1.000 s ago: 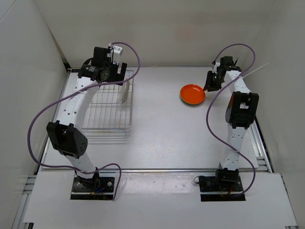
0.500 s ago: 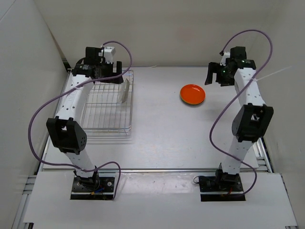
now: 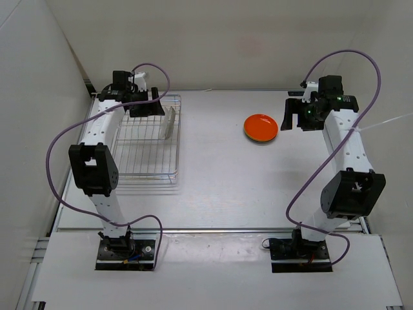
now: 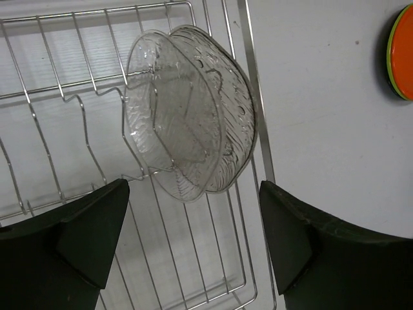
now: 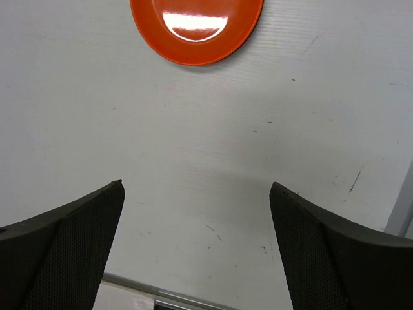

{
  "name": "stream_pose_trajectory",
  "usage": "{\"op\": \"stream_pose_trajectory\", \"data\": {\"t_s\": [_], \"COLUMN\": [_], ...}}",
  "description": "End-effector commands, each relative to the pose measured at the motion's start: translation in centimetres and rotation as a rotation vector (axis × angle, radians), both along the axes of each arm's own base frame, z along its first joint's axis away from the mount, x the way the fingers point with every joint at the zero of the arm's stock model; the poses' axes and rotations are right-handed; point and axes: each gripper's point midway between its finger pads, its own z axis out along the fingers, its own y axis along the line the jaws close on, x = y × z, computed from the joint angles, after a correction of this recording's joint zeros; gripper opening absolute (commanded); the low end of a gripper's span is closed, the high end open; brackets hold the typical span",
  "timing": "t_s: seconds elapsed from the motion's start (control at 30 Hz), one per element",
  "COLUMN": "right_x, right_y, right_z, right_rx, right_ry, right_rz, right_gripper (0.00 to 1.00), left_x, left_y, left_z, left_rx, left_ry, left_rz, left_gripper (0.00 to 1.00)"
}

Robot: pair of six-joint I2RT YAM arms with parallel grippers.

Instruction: Unload the plates from the dish rack

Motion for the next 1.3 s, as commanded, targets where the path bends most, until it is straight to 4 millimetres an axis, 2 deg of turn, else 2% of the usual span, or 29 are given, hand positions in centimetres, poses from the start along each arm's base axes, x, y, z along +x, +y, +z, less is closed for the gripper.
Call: {"op": "stream_pose_trajectory", "data": {"t_s": [0.0,0.1,0.23,0.3,0.47,0.77,0.87,0.97,1.13,1.27], "right_x": [-0.9,-1.2,-1.0,-1.1,-1.1,-1.2,-1.2,-1.2,-1.4,-1.6], "right_y": [0.5,0.5,0.6,0.6,0.7,0.9,0.9,0.9,1.1,1.1], "right_z": [1.7,1.8,2.1,2.1,2.2,1.9,1.9,1.9,1.6,1.6], "right_rx": [0.027,0.027,0.032,0.037,0.044,0.053,0.053,0.053,0.061,0.061], "right_ry": [-0.049,-0.051,-0.058,-0.055,-0.056,-0.047,-0.047,-0.047,-0.038,-0.038], "right_rz": [0.028,0.028,0.021,0.014,0.019,0.024,0.024,0.024,0.029,0.029], "right_gripper": [0.95,0.95,0.95,0.95,0.95,0.95,0.95,0.95,0.95,0.95], "left_x": [0.9,1.1,1.4,1.3,1.7,1.4,1.3,1.3,1.3,1.3], "left_y": [0.0,0.5,0.5,-0.1,-0.2,-2.2,-2.8,-3.1,-3.0,-3.0], "left_z": [1.6,0.6,0.3,-0.1,-1.1,-2.2,-2.6,-2.7,-2.8,-2.8], "left_rx": [-0.074,-0.074,-0.074,-0.082,-0.087,-0.087,-0.086,-0.079,-0.073,-0.073], "left_ry": [-0.071,-0.05,-0.051,-0.04,-0.022,0.007,0.017,0.017,0.016,0.016], "left_rz": [-0.015,-0.005,-0.005,-0.021,-0.015,-0.055,-0.065,-0.068,-0.062,-0.062], "left_gripper": [0.92,0.92,0.91,0.91,0.9,0.78,0.78,0.73,0.52,0.46]}}
